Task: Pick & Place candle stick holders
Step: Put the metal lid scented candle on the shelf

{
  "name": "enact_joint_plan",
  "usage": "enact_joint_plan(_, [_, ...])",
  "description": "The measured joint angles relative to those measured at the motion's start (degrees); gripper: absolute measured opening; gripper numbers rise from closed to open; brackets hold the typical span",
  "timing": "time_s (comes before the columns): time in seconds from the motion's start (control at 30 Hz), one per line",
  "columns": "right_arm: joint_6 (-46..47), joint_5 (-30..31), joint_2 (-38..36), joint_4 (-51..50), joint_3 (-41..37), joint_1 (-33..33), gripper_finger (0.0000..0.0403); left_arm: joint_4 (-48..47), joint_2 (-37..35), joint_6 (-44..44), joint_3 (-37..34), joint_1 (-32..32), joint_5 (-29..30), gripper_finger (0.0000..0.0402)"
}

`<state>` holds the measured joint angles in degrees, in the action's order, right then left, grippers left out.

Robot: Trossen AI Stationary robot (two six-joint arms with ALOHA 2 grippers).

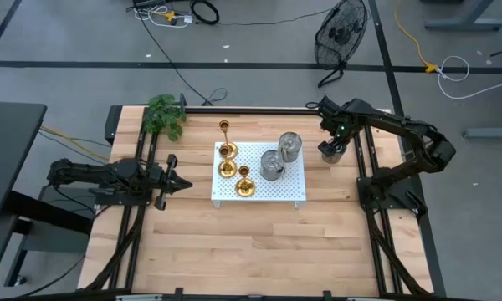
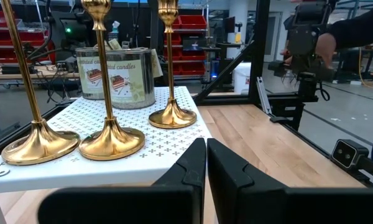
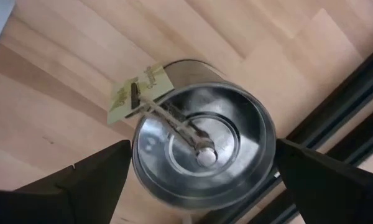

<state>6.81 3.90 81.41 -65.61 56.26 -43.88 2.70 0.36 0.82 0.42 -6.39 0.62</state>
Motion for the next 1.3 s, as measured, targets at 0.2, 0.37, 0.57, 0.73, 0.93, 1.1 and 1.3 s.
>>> enact_joint_plan(0.2, [-0.18,-0.09,0.0,2.95,-2.0,-0.04,0.04,0.0,0.0,0.0,0.0,0.0,0.0,0.0019])
enact_joint_plan(0.37, [-0.22,-0.13,0.0,5.05,-4.25,-0.04,0.04,0.0,0.0,0.0,0.01,0.0,0.0,0.0019])
enact_joint_plan(0.57, [-0.53,-0.26,0.02,6.2,-5.17,-0.04,0.04,0.02,0.0,0.0,0.01,0.0,0.0,0.0019])
enact_joint_plan(0.73, [-1.49,-0.43,0.02,6.57,-5.17,-0.04,0.04,0.0,0.0,0.0,0.0,0.0,0.0,0.0019])
enact_joint_plan(0.93, [-1.65,-0.46,0.02,6.61,-5.17,-0.04,0.04,0.0,0.0,0.0,0.01,0.0,0.0,0.0019])
enact_joint_plan(1.1, [-1.74,-0.46,0.02,6.67,-5.17,-0.04,0.04,0.02,0.0,0.0,0.0,0.0,0.0,0.0019])
enact_joint_plan(1.3, [-1.81,-0.46,0.02,7.03,-5.17,-0.04,0.04,0.01,0.0,0.0,0.01,0.0,-0.01,0.0019])
